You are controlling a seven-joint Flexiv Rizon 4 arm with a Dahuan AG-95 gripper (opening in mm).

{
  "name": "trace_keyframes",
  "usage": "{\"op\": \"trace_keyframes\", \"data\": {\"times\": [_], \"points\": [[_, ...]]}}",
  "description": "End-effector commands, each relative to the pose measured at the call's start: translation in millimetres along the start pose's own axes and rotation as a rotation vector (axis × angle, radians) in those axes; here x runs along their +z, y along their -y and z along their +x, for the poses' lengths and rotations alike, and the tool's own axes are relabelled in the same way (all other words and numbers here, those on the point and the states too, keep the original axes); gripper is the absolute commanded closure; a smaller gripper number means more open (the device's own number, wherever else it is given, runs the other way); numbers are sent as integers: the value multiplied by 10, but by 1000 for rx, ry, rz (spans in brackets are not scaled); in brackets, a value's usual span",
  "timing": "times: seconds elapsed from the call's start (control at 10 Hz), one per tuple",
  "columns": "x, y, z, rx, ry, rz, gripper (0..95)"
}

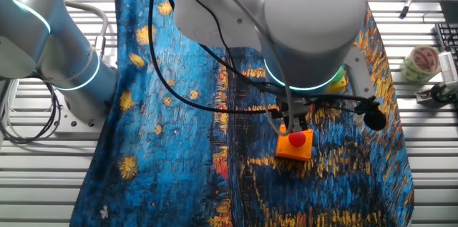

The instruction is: Press three buttons from left to right in sequence

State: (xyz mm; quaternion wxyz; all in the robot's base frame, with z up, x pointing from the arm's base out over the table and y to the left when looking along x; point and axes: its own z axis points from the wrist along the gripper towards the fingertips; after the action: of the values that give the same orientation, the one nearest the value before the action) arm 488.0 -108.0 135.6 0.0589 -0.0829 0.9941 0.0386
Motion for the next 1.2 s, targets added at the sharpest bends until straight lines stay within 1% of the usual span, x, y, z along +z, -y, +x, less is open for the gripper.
{"op": "trace_keyframes", "data": {"times": [0.1, 0.4, 0.7, 1.0, 1.1, 1.2], "points": [[8, 2, -5, -9, 11, 4, 950], [8, 2, -5, -3, 10, 19, 950], [8, 2, -5, 8, 11, 20, 950], [8, 2, -5, 31, 11, 28, 950], [8, 2, -5, 47, 2, 65, 950], [8, 2, -5, 71, -8, 69, 950]]}}
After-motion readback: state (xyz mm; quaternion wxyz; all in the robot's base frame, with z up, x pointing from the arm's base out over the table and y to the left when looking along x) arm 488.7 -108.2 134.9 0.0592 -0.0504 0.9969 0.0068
